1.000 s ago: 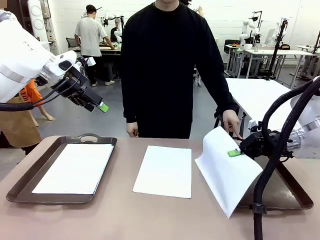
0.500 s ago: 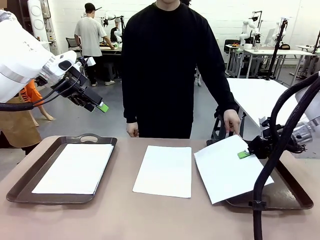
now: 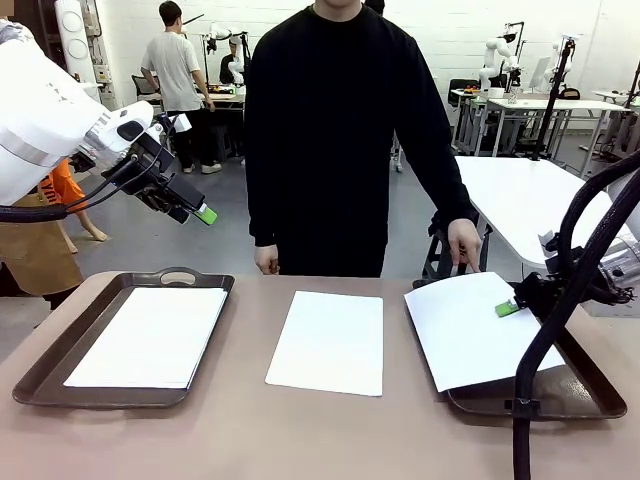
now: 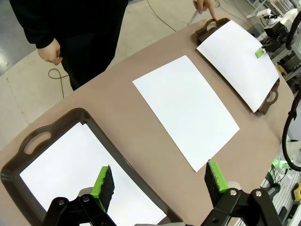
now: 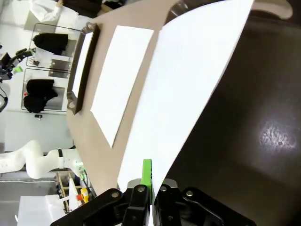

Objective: Sort the A4 documents.
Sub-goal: Place the A4 Paper in the designated Handle tray.

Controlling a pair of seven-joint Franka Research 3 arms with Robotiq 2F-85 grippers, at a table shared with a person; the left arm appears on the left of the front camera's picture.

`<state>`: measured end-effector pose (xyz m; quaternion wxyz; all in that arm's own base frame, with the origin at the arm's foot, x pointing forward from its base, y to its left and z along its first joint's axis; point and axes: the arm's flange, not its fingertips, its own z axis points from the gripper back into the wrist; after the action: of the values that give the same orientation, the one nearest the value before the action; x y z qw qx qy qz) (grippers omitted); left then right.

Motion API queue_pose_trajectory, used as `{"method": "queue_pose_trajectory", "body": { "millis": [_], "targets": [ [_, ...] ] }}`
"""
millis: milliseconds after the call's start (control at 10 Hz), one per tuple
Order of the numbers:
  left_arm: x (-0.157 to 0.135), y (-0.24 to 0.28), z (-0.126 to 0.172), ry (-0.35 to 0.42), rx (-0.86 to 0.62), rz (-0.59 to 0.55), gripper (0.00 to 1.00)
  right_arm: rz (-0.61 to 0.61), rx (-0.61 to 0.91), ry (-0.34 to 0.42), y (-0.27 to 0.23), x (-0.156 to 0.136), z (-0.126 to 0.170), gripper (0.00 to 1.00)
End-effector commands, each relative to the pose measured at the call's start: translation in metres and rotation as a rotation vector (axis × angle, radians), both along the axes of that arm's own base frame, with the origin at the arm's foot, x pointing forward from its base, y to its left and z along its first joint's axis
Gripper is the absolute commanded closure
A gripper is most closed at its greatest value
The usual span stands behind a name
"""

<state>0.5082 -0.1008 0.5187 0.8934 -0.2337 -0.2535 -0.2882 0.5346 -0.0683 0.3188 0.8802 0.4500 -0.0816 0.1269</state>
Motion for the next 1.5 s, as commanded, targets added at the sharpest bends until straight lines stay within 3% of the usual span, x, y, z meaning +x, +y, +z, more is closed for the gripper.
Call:
{"method": "queue_pose_trajectory", "body": {
  "millis": [0,700,1400],
  "targets": [
    [0.000,0.000,0.001,-0.007,0.000,0.006,0.00,-0.010,-0.063,0.035,-0.008,-0.002,-0.005,0.99],
    [0.000,0.000,0.001,-0.007,0.000,0.006,0.00,-0.121,-0.096,0.049,-0.036,-0.016,-0.013,0.99],
    [0.000,0.000,0.001,-0.007,0.000,0.006,0.00,-0.106,-0.118,0.046,-0.029,-0.010,-0.015,0.99]
  ]
}}
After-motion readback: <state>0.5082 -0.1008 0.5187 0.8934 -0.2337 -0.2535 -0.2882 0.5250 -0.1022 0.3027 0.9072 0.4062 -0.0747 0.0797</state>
